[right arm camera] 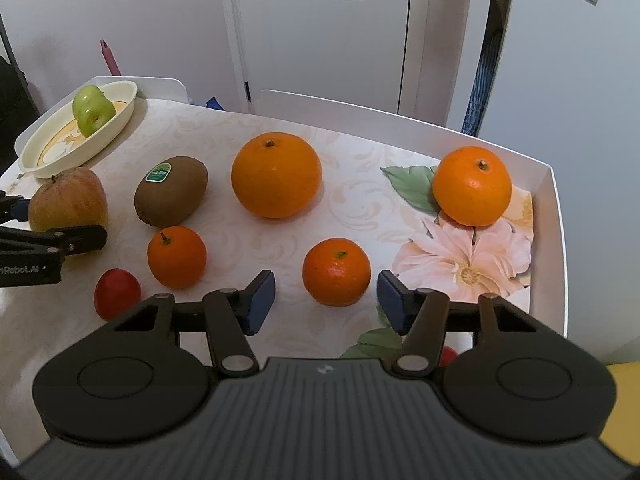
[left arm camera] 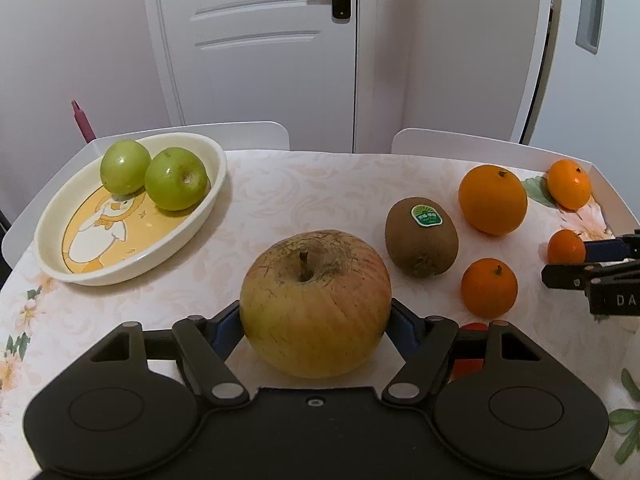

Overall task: Organize fruits
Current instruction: 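Grasp a tangerine with the right tool, then carry the yellowish apple into the bowl and release it while the right tool carries the tangerine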

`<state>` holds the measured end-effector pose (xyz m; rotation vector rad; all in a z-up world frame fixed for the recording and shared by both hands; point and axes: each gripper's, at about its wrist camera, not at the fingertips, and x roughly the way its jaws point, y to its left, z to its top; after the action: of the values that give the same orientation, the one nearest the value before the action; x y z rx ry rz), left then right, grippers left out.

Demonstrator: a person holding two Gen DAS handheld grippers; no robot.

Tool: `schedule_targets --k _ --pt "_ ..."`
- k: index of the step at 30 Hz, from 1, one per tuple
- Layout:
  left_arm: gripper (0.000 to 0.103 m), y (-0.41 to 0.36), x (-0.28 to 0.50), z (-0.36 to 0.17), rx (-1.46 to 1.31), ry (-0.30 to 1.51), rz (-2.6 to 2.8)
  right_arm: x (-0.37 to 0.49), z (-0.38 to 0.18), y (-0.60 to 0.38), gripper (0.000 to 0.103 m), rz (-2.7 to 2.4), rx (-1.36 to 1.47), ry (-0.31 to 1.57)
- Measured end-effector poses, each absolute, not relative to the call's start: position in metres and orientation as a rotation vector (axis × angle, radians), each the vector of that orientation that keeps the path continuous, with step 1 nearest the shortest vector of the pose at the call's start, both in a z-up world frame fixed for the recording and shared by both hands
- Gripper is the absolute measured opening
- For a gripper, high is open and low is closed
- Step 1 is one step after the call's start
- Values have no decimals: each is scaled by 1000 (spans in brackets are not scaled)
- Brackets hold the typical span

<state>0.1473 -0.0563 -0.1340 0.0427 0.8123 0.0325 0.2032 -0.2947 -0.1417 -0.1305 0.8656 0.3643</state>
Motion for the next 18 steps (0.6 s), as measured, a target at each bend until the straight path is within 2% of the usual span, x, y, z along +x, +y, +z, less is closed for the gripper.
schedule_targets --k 6,8,9,18 --pt "77 -48 140 -133 53 808 42 205 -144 -291 64 334 -127 864" --pt "77 -46 138 -133 54 806 47 205 -144 -290 59 324 -131 859" --pt "77 -44 136 -133 55 805 50 205 -144 -290 52 324 -131 859" --pt "77 -35 119 -118 63 756 92 195 -124 -279 51 331 -152 812"
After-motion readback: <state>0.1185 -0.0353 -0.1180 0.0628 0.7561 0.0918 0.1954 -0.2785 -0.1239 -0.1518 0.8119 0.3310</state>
